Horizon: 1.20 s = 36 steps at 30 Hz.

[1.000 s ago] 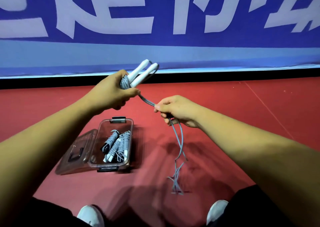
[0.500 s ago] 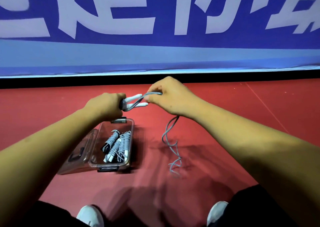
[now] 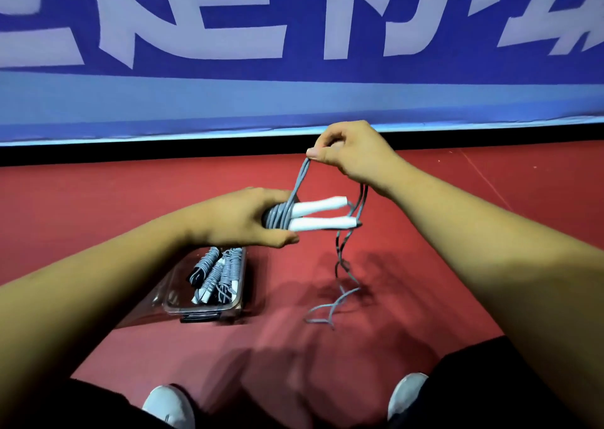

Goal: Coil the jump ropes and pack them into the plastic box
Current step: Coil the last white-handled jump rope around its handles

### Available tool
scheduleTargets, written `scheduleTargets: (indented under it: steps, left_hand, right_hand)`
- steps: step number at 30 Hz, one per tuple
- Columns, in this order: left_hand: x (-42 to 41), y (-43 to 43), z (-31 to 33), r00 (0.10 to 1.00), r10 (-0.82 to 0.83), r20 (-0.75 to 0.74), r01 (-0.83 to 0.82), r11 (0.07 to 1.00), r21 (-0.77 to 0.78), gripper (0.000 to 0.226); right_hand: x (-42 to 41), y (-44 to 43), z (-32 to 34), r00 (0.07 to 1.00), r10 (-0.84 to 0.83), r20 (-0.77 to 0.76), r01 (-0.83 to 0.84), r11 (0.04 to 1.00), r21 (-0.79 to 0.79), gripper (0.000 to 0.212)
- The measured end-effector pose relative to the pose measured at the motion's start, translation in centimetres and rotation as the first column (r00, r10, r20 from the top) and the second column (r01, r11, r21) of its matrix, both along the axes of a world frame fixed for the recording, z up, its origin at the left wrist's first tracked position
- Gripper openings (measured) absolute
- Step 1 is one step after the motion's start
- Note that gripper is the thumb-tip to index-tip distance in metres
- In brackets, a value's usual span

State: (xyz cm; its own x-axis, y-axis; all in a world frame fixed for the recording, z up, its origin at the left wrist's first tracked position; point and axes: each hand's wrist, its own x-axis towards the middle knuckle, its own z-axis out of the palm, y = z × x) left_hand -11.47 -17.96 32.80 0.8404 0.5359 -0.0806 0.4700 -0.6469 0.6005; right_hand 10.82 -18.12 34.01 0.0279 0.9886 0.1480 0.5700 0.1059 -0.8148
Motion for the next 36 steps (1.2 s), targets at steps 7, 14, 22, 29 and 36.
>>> scheduleTargets:
  steps: [7,14,22,29,36]
  left_hand:
    - [0.5,-0.3,1.4,0.897,0.240,0.371,-0.165,0.961,-0.222,0.066]
    - [-1.0,3.3,1.0,0.730,0.570,0.377,-0.532,0.820,-0.211,0.032]
    - [-4.2,7.1,0.1,0.542,0.745,0.388,-0.794,0.606,-0.053,0.038]
    - [-4.1,6.5,-1.8,0.682,0.729,0.062,-0.623,0.534,0.572,0.033]
    - [-2.9,4.6,-1.6,0.774,0.609,-0.177,-0.462,0.732,0.501,0.020]
  right_hand:
    - [0.3,-1.3,-3.1,0.925,0.058,-0.375,-0.243,0.849,-0.470,0.018]
    - [-2.8,-1.7,-3.1,0.876,0.082,-0.475,-0.337,0.809,-0.482,0.034]
    - [-6.1,-2.4,-2.3,0.961,0.160,-0.225,-0.231,0.912,-0.338,0.012]
    - [-7.8,-3.2,-0.1,0.945,0.322,0.064,-0.314,0.944,-0.105,0.025]
    - [-7.1,-2.5,1.8,0.959,0.283,-0.025,-0.284,0.957,-0.058,0.019]
